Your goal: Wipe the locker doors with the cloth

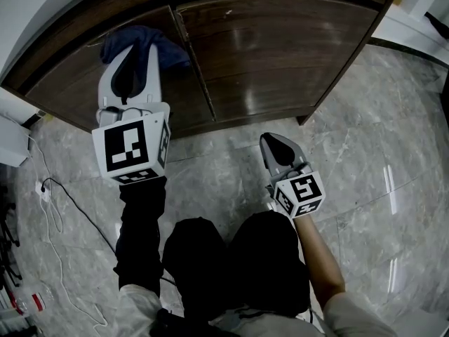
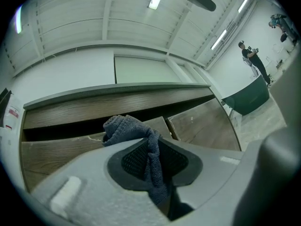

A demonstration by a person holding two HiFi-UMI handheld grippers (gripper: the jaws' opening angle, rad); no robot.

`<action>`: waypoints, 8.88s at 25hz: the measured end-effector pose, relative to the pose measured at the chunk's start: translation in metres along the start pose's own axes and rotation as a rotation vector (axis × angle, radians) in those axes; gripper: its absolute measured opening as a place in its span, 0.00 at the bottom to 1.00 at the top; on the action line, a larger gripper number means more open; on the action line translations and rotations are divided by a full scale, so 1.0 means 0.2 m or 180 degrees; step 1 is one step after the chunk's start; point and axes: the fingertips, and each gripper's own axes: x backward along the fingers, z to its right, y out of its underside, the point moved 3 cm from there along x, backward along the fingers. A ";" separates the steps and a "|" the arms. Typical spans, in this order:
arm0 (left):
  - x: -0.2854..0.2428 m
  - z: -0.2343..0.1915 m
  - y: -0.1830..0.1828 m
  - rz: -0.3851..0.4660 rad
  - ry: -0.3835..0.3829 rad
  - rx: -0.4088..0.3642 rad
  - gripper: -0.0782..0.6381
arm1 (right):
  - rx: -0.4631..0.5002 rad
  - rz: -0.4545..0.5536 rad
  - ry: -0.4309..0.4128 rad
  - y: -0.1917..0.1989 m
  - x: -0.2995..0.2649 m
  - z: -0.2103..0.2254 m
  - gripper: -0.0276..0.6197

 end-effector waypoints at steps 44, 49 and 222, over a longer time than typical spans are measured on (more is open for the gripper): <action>0.25 0.65 1.47 -0.1635 0.0796 -0.0221 0.20 | -0.0015 -0.0191 0.0069 0.13 0.01 0.06 0.08; 0.26 0.70 1.56 -0.1748 0.0908 -0.0237 0.20 | -0.0017 -0.0225 0.0087 0.15 0.01 0.08 0.08; -0.27 0.83 -0.03 0.0066 0.1055 0.0073 0.20 | -0.0160 -0.0187 0.0827 0.16 0.37 0.60 0.08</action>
